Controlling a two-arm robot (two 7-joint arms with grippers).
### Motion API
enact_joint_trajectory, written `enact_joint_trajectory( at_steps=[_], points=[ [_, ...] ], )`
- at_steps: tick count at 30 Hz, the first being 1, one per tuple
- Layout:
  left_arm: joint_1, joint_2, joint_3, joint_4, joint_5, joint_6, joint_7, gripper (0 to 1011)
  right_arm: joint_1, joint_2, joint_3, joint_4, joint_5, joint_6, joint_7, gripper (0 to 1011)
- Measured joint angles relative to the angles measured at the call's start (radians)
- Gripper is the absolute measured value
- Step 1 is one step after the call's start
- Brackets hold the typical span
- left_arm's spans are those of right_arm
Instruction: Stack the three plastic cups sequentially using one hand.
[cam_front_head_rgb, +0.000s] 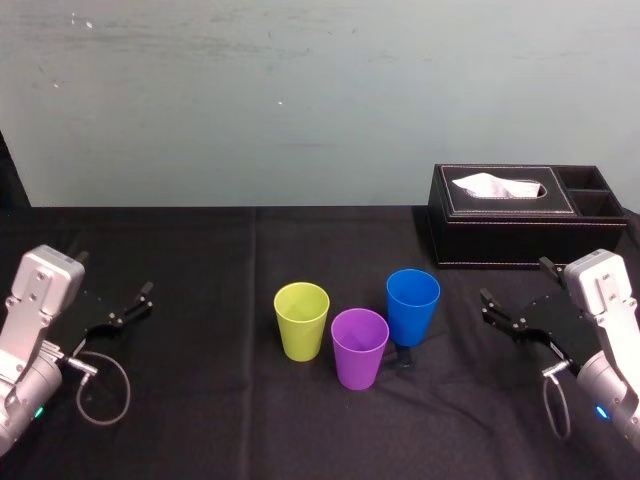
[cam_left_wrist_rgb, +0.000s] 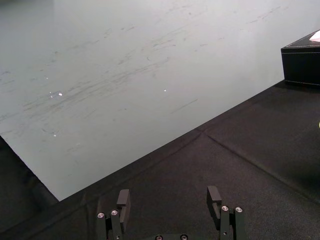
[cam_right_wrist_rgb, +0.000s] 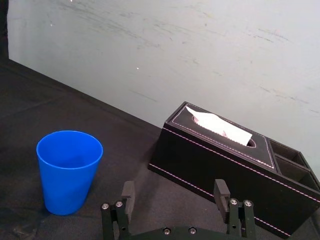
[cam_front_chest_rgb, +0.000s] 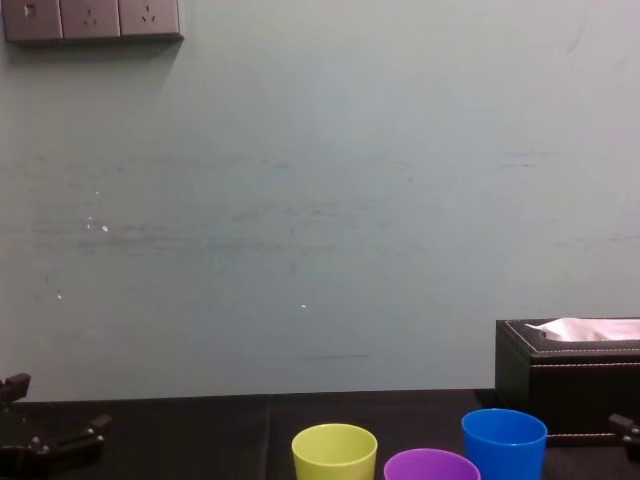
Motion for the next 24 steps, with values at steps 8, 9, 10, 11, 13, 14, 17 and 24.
enact_joint_trajectory(
  at_steps=[8,9,10,11,13,14,17,24],
  points=[
    [0.0,0.0,0.0,0.0,0.0,0.0,0.0,1000,0.0,0.0,0.0,0.0,0.0,0.0,0.0,1004],
    [0.0,0.0,0.0,0.0,0.0,0.0,0.0,1000,0.0,0.0,0.0,0.0,0.0,0.0,0.0,1004],
    [0.0,0.0,0.0,0.0,0.0,0.0,0.0,1000,0.0,0.0,0.0,0.0,0.0,0.0,0.0,1004],
    [0.0,0.0,0.0,0.0,0.0,0.0,0.0,1000,0.0,0.0,0.0,0.0,0.0,0.0,0.0,1004],
    [0.0,0.0,0.0,0.0,0.0,0.0,0.0,1000,0.0,0.0,0.0,0.0,0.0,0.0,0.0,1004],
    [0.0,0.0,0.0,0.0,0.0,0.0,0.0,1000,0.0,0.0,0.0,0.0,0.0,0.0,0.0,1004],
    [0.0,0.0,0.0,0.0,0.0,0.0,0.0,1000,0.0,0.0,0.0,0.0,0.0,0.0,0.0,1004],
    [0.0,0.0,0.0,0.0,0.0,0.0,0.0,1000,0.0,0.0,0.0,0.0,0.0,0.0,0.0,1004]
  ],
)
